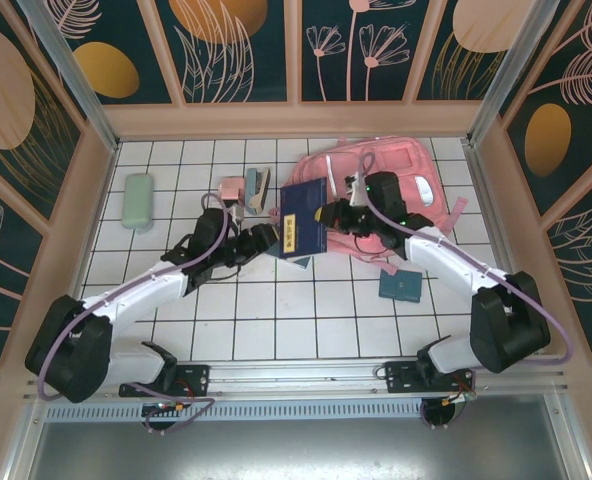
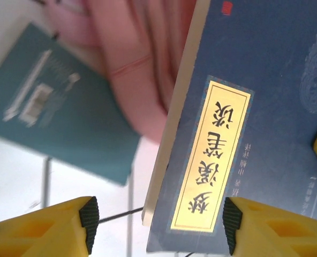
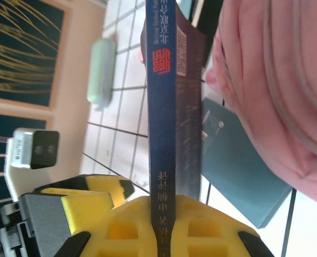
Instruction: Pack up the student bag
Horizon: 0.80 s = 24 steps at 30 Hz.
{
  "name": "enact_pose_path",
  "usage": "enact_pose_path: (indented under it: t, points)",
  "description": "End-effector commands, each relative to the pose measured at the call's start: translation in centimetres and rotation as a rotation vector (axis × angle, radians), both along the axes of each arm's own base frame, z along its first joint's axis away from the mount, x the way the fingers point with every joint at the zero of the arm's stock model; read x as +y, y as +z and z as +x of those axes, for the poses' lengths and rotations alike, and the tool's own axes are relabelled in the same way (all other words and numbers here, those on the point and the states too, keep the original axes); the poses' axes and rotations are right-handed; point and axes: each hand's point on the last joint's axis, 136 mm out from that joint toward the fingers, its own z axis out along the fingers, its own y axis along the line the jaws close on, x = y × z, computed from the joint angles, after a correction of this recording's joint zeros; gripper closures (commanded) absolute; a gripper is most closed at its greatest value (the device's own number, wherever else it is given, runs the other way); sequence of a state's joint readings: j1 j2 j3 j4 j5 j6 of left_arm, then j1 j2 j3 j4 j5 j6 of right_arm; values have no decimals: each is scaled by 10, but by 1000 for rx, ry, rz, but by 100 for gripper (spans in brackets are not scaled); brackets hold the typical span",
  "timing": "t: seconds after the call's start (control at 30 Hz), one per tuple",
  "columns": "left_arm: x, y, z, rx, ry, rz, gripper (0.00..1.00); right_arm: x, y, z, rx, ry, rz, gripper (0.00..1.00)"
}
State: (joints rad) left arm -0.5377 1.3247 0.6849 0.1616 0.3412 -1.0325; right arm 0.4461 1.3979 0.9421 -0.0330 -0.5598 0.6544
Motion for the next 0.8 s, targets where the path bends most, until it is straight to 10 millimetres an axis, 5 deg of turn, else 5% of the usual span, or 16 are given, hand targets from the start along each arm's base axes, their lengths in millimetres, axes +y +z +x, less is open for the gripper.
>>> enact_pose_path:
  t: [0.0, 0.17, 0.67, 0.77]
  points:
    - [-23, 41, 19, -60, -51, -201, 33, 0, 52, 4, -78, 28, 127, 100]
    - [-41, 60, 34, -54, -93, -368, 24, -6, 80, 10, -105, 16, 215, 100]
    - [-71, 81, 56, -58, -190, -533, 26, -24, 125, 25, -154, 4, 369, 100]
    - [-74, 98, 56, -88, -220, -585, 28, -23, 127, 26, -151, 11, 393, 100]
